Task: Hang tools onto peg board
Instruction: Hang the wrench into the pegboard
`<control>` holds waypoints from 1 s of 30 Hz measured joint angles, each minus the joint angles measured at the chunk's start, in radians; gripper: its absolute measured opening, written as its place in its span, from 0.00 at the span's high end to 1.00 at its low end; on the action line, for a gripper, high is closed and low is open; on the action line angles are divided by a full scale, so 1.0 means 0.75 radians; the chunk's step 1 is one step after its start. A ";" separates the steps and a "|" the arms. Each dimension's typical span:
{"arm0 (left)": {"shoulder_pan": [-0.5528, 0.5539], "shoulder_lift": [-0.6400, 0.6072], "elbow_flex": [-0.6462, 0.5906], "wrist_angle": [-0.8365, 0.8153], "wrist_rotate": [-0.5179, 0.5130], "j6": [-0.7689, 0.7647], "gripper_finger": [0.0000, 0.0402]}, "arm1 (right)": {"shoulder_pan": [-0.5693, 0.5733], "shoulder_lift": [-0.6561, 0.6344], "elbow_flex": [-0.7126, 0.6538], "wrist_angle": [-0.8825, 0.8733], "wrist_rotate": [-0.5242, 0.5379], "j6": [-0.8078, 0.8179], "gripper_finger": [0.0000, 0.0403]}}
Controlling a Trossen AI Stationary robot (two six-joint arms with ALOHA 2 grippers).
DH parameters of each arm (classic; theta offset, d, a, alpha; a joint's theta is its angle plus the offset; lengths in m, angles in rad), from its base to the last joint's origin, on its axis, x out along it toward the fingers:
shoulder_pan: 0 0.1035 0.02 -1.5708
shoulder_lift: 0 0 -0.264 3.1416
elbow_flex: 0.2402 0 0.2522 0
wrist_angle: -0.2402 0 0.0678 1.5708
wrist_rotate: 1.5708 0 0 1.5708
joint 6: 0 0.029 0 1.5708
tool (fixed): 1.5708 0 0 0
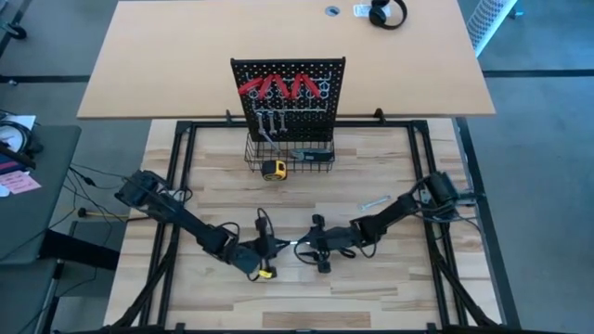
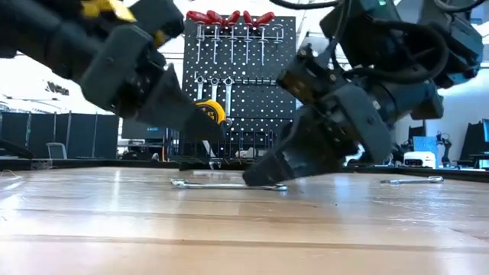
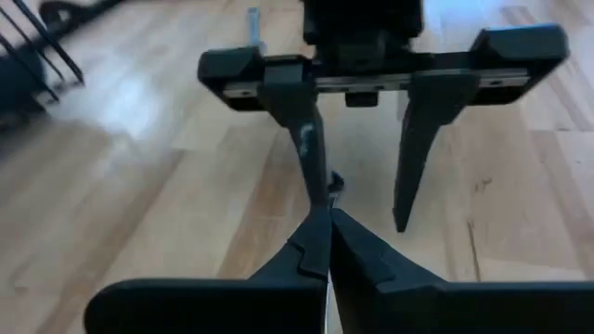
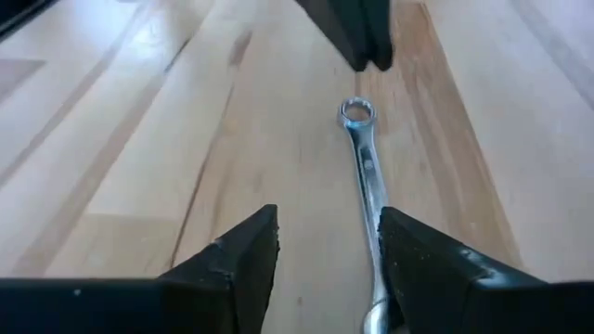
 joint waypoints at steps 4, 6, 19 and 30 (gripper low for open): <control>-0.038 -0.053 0.001 0.013 -0.061 0.058 1.00 | -0.001 -0.002 0.043 -0.063 0.002 -0.011 0.55; -0.052 -0.066 0.001 0.007 -0.071 0.073 1.00 | -0.001 -0.001 0.062 -0.062 0.003 -0.041 0.57; -0.134 -0.125 0.003 -0.246 -0.184 -0.056 1.00 | -0.071 0.199 0.246 -0.106 -0.039 -0.139 0.61; -0.149 -0.125 0.003 -0.353 -0.123 -0.119 0.99 | -0.088 0.219 0.320 -0.371 -0.066 -0.142 0.97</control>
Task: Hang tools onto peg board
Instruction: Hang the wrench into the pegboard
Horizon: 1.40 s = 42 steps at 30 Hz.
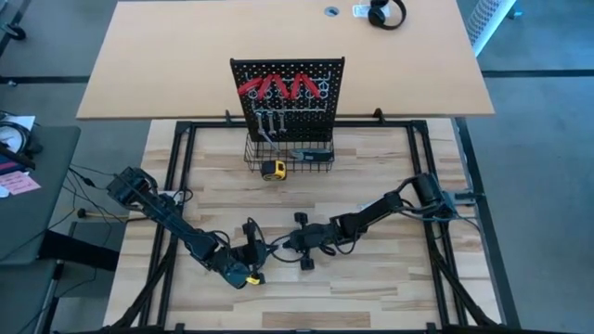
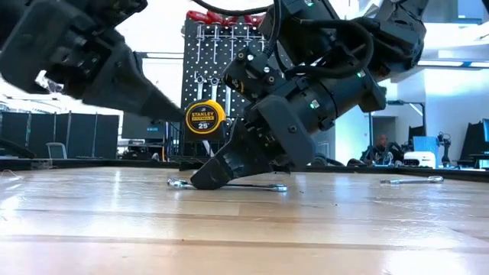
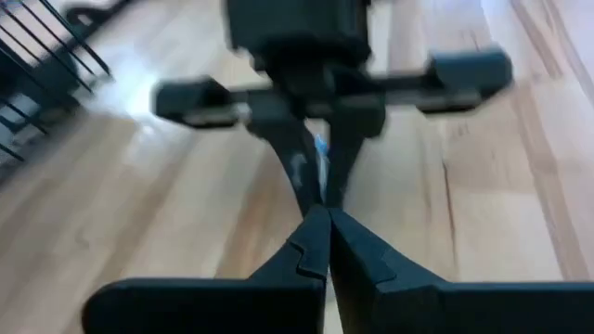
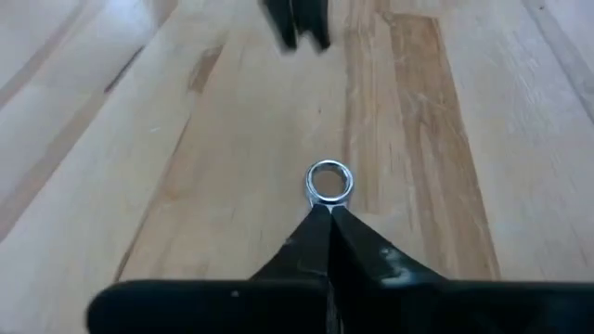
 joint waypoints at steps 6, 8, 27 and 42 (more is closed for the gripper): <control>0.000 0.015 -0.054 0.000 0.137 -0.059 0.84 | 0.001 0.002 -0.009 0.051 -0.001 0.034 0.98; 0.000 0.040 -0.085 0.032 0.140 -0.048 0.77 | 0.000 0.005 -0.010 0.072 -0.010 0.036 0.98; 0.082 0.257 -0.101 0.258 0.138 -0.078 0.59 | 0.048 -0.052 -0.018 0.095 -0.011 -0.003 0.97; 0.170 0.341 -0.104 0.444 0.328 -0.040 0.63 | 0.069 -0.082 -0.020 0.135 -0.012 -0.009 0.97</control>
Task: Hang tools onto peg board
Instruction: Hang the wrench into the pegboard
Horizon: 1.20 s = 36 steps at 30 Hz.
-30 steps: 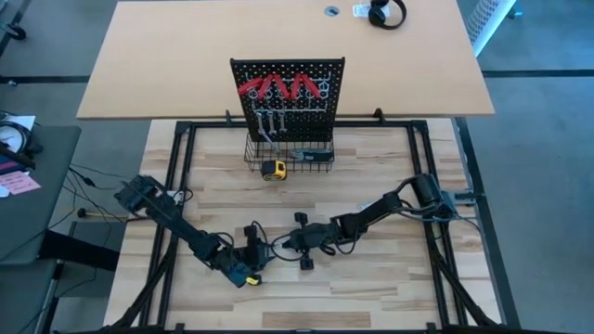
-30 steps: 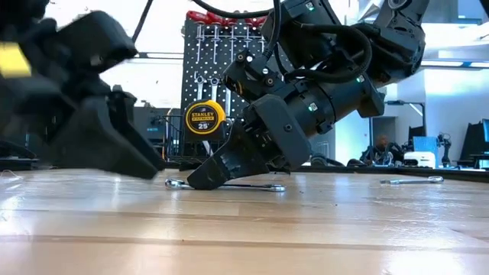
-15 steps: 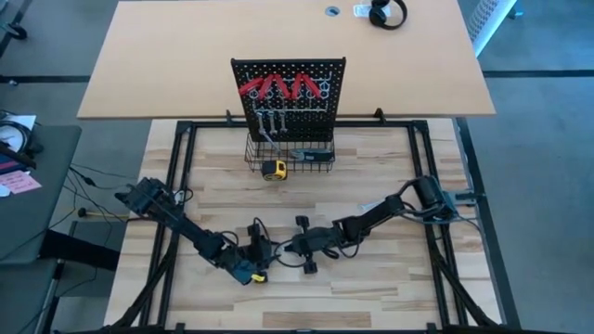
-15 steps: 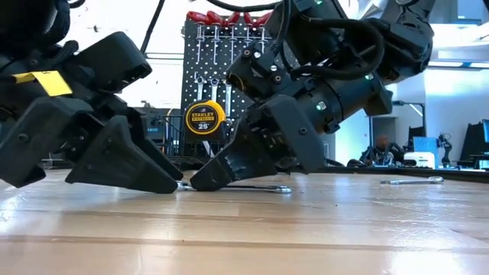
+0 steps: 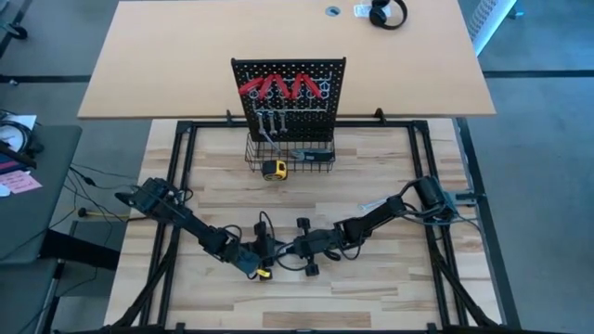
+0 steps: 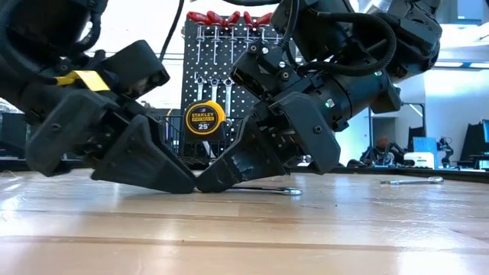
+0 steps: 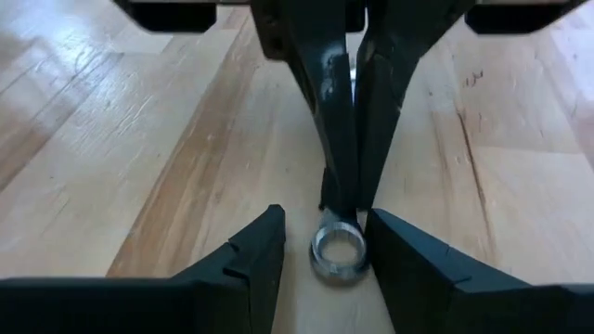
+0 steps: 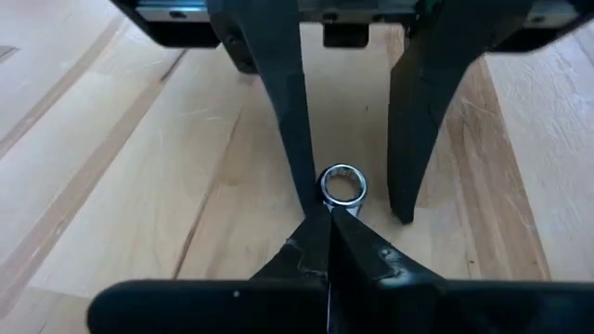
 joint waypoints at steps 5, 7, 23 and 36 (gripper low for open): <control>0.007 0.025 0.000 0.017 0.020 0.017 0.63 | -0.001 0.000 0.000 0.006 0.000 0.000 0.97; 0.008 0.026 0.000 0.017 0.049 0.017 0.63 | -0.001 0.000 0.001 0.005 0.001 -0.001 0.97; -0.016 0.023 0.005 -0.072 0.077 -0.071 0.63 | 0.004 -0.024 0.002 0.009 0.001 0.016 0.97; -0.019 0.023 0.005 -0.072 0.077 -0.070 0.63 | 0.004 -0.126 0.002 0.010 0.000 0.040 0.66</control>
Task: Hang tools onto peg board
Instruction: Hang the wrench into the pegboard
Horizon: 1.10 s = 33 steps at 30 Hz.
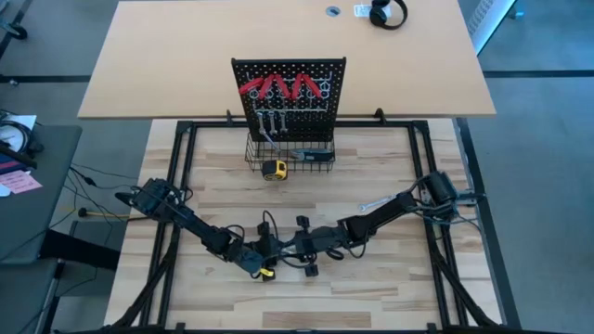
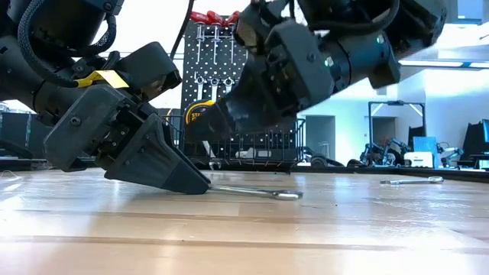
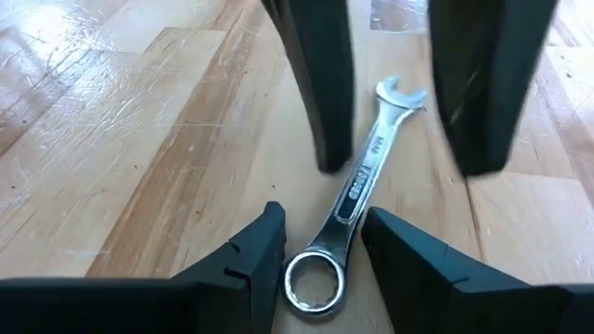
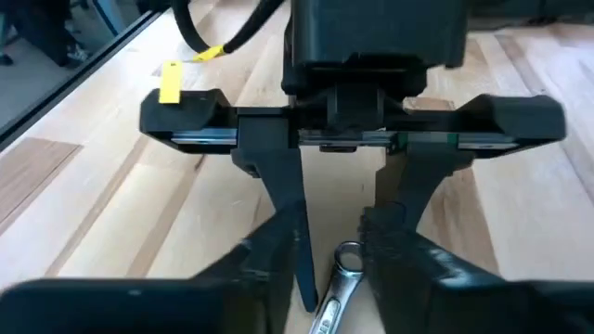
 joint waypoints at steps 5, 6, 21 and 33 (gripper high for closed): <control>0.000 -0.002 0.000 0.000 0.028 0.001 0.68 | 0.000 -0.034 0.000 -0.068 0.000 -0.011 0.58; 0.000 -0.002 0.000 0.000 0.032 0.001 0.70 | 0.004 -0.038 0.000 -0.074 0.000 -0.015 0.57; -0.001 -0.093 -0.005 -0.089 0.098 0.022 0.87 | 0.073 -0.146 -0.020 -0.260 0.059 -0.055 0.63; -0.070 -0.254 -0.011 -0.151 -0.017 0.097 0.87 | 0.071 -0.174 -0.103 -0.177 0.067 0.054 0.65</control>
